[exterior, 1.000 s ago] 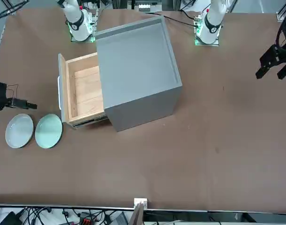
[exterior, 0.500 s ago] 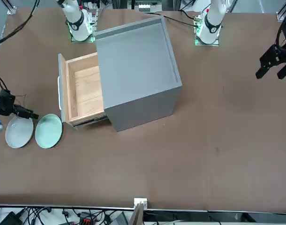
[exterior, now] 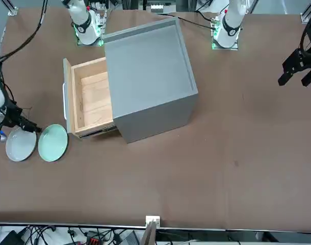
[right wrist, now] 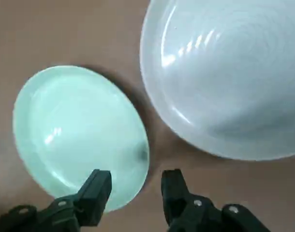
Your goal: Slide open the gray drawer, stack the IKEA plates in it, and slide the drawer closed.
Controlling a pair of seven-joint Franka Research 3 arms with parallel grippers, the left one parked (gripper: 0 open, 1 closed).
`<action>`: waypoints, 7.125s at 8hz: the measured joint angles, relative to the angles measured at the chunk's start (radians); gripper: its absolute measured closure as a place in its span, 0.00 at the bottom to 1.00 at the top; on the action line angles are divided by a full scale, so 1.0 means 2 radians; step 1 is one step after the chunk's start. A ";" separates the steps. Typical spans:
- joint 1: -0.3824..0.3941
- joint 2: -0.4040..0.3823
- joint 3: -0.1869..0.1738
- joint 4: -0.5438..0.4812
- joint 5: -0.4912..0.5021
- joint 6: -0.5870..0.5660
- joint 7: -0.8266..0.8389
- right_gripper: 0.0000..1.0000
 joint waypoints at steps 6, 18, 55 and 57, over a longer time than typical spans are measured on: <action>0.003 0.025 0.002 0.000 0.000 0.037 0.004 0.44; 0.005 0.033 0.006 0.010 -0.001 0.046 0.004 1.00; -0.032 -0.037 -0.015 0.092 -0.161 -0.064 0.036 0.05; -0.067 0.002 -0.014 0.092 -0.161 -0.009 0.037 0.05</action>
